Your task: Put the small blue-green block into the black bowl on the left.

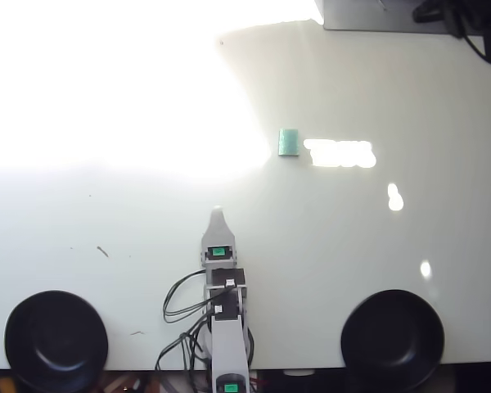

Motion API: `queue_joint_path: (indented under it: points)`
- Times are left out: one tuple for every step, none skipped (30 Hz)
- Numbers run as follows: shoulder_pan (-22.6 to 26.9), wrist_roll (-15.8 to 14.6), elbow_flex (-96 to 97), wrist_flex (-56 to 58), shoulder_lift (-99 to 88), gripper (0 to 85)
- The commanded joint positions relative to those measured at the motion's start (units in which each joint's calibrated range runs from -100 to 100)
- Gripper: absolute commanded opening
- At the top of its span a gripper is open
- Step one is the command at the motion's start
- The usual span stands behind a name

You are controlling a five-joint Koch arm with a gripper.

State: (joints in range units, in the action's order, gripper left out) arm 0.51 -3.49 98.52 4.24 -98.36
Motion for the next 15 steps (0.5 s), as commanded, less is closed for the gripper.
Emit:
queue_joint_path:
  points:
    - [0.1,0.0,1.5,0.3,0.1,49.1]
    - [0.0,0.0,1.5,0.3,0.0,49.1]
    - [0.0,0.0,1.5,0.3,0.0,49.1]
    - [0.1,0.0,1.5,0.3,0.0,49.1]
    - [0.3,0.0,1.5,0.3,0.0,49.1]
    - [0.2,0.0,1.5,0.3,0.1,49.1]
    - [0.2,0.0,1.5,0.3,0.1,49.1]
    - [0.1,0.0,1.5,0.3,0.0,49.1]
    - [0.1,0.0,1.5,0.3,0.1,49.1]
    - [0.1,0.0,1.5,0.3,0.1,49.1]
    - [0.1,0.0,1.5,0.3,0.1,49.1]
    - [0.1,0.0,1.5,0.3,0.0,49.1]
    - [0.1,0.0,1.5,0.3,0.1,49.1]
    - [0.1,0.0,1.5,0.3,0.0,49.1]
    - [0.1,0.0,1.5,0.3,0.1,49.1]
